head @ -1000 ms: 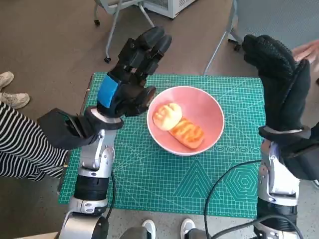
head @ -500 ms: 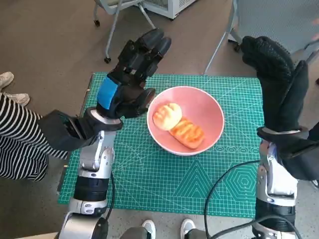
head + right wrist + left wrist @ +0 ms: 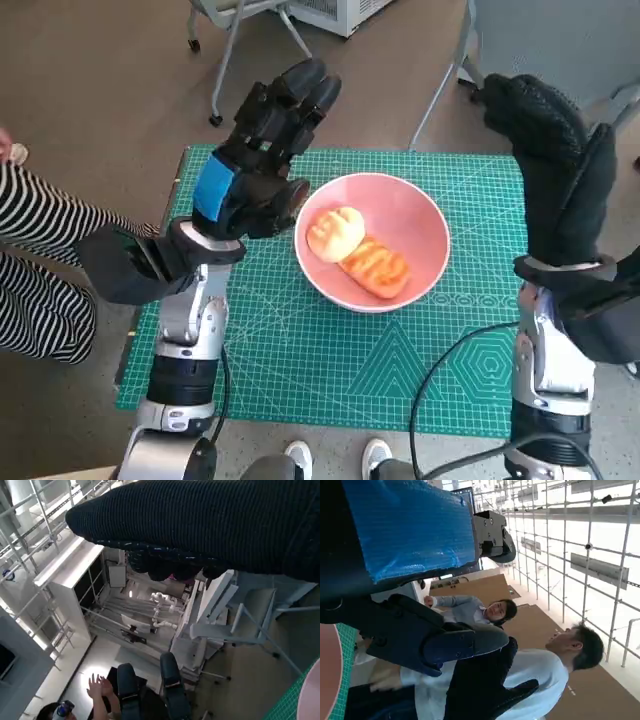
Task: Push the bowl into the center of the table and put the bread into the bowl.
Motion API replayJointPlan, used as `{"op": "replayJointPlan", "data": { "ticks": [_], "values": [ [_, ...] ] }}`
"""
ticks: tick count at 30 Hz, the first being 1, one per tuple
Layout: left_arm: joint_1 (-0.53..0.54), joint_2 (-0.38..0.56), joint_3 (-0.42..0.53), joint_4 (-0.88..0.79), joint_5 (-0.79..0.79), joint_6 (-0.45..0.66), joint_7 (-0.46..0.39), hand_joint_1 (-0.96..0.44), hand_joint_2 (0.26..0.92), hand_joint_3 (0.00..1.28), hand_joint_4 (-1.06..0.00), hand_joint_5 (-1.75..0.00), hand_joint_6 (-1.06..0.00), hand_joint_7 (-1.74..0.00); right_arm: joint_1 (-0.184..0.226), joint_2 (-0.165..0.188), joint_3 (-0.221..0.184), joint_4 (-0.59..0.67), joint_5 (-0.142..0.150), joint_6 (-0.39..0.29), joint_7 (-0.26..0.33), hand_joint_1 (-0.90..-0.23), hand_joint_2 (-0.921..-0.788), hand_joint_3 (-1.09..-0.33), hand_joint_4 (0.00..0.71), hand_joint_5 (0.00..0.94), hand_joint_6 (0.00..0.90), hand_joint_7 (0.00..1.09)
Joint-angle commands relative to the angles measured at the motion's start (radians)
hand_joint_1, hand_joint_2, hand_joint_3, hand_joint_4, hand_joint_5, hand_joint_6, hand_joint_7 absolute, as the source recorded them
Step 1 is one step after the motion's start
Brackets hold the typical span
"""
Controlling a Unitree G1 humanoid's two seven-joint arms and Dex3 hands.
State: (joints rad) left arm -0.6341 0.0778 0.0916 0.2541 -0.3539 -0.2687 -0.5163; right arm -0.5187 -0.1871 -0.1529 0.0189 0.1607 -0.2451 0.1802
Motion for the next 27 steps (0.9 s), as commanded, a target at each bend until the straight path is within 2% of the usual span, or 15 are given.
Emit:
{"op": "replayJointPlan", "data": {
  "ticks": [1,27],
  "values": [
    [0.012,0.008,0.003,-0.015,-0.004,0.004,-0.004,-0.63,0.882,0.45,0.0,-0.19,0.0,-0.48,0.03,0.002,0.001,0.009,0.002,0.001,0.001,-0.732,-0.921,-0.677,0.198,0.004,0.107,0.53],
    [0.008,0.014,0.002,-0.012,0.0,0.012,-0.003,-0.63,0.897,0.43,0.0,-0.19,0.0,-0.47,0.034,-0.006,-0.003,0.003,-0.001,0.005,-0.003,-0.722,-0.921,-0.683,0.208,0.006,0.11,0.53]
  ]
}}
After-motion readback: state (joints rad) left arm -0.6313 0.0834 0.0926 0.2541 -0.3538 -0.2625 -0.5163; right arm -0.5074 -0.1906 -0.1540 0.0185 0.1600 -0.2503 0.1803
